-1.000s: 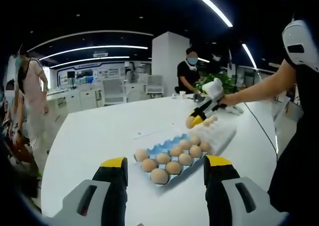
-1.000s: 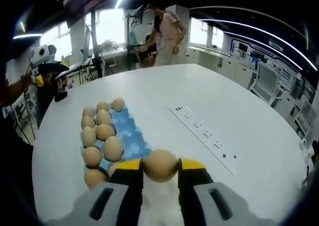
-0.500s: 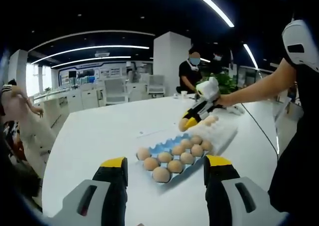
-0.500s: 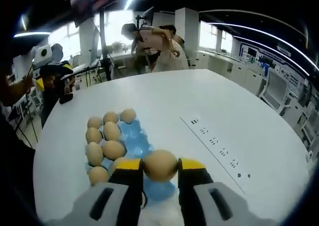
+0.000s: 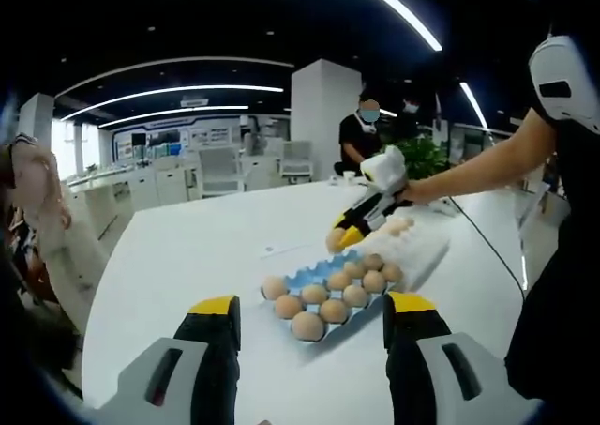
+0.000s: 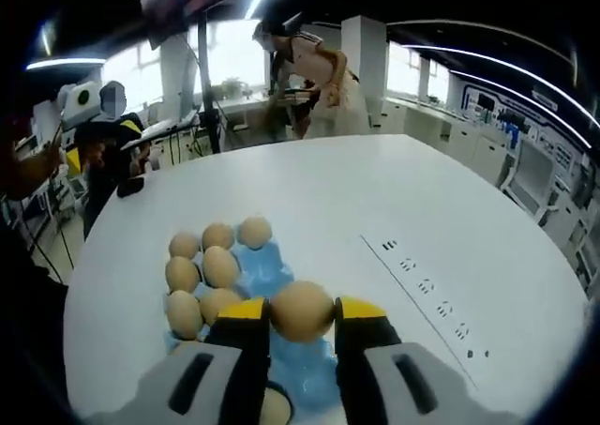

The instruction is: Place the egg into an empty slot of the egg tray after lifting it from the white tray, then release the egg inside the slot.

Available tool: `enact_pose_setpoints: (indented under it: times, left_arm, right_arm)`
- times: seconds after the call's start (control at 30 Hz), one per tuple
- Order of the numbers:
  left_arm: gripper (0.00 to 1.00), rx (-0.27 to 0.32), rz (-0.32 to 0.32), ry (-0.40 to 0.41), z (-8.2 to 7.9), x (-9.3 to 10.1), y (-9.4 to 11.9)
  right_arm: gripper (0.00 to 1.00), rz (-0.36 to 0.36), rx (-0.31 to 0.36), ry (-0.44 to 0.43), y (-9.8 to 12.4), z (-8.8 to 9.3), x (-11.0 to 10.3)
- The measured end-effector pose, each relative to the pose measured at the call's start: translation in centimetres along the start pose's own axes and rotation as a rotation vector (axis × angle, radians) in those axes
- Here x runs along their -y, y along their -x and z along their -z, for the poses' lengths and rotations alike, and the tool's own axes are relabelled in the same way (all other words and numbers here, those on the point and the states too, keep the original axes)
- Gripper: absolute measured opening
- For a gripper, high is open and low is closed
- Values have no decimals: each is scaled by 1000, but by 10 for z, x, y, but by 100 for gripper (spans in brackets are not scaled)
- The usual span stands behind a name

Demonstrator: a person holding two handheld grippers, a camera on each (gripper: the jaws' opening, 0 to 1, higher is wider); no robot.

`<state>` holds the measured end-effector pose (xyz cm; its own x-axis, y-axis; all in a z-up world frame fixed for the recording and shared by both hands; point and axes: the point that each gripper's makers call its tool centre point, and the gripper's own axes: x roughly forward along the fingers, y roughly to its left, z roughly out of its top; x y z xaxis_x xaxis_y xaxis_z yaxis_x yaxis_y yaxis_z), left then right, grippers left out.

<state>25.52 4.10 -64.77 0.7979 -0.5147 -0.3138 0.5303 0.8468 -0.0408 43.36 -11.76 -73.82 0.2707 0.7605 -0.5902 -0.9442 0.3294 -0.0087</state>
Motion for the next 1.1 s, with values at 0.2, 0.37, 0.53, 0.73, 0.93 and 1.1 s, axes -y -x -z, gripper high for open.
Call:
enact_pose_setpoints:
  times: [0.2,0.37,0.53,0.73,0.93,1.1]
  left_arm:
    - [62,-1,-5,2,1,-1,2]
    - [62,-5,-8,4,3,-3,3]
    - [62,-5,-6,6,3,-3,2]
    - [62,-5,-14,10,5,-5,5]
    - [62,-6,-21,14,6,-7,8]
    - [61,-8,-23,17,8,-7,8]
  right_arm:
    - [27,-25,1,21,-13,-8,-9]
    - [27,-39,2,27,-23,-12,-13]
    - [27,-55,4,35,-35,-17,-20]
    - [27,-73,10,38,-47,-23,-27]
    - [27,-86,14,39,-56,-27,-32]
    - [27,-90,6,44,-63,-27,-35]
